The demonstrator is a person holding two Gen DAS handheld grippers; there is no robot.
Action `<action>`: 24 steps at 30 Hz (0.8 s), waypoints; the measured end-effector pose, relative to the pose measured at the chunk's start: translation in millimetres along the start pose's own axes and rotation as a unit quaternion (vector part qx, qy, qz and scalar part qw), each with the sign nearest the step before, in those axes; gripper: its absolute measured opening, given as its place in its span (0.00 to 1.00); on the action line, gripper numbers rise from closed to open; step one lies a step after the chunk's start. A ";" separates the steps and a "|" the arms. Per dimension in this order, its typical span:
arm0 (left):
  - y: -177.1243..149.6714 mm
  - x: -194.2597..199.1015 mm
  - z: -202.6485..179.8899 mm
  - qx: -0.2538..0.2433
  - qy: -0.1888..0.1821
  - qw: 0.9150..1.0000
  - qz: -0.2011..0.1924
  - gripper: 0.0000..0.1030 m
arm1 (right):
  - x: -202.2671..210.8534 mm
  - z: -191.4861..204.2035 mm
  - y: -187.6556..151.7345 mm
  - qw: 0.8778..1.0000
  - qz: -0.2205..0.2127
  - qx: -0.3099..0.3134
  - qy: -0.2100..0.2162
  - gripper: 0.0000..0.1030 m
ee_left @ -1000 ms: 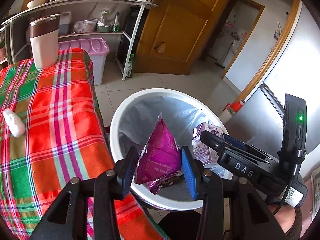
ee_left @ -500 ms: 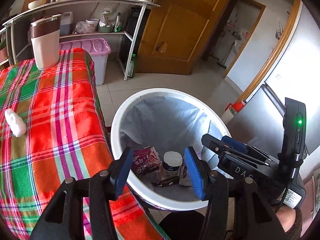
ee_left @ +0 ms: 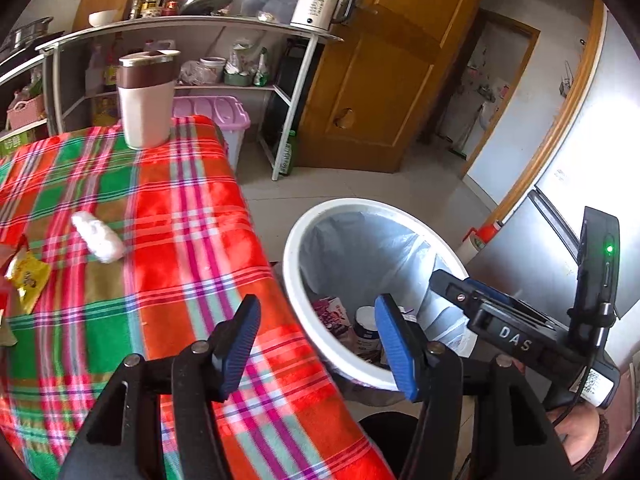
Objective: Collect trash
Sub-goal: 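Move both open tools back over the table toward the remaining trash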
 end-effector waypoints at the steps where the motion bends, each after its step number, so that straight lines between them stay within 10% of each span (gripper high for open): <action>1: -0.3 4.4 3.5 0.001 0.002 1.000 -0.004 0.60 | 2.5 4.4 0.6 1.000 -0.003 0.001 0.005 0.57; 24: -3.2 93.2 127.1 0.077 0.083 0.990 -0.085 0.63 | 3.1 137.6 7.5 0.992 -0.025 0.087 0.092 0.57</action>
Point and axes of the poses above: each gripper's, at about its wrist camera, not at the fingertips, and x roughly against the way its jaws point, z to its left, y to its top, the point moved 3 cm from there along -x, roughly the way its jaws point, and after that the axes turned 10 degrees about x, right-handed, at the moved point
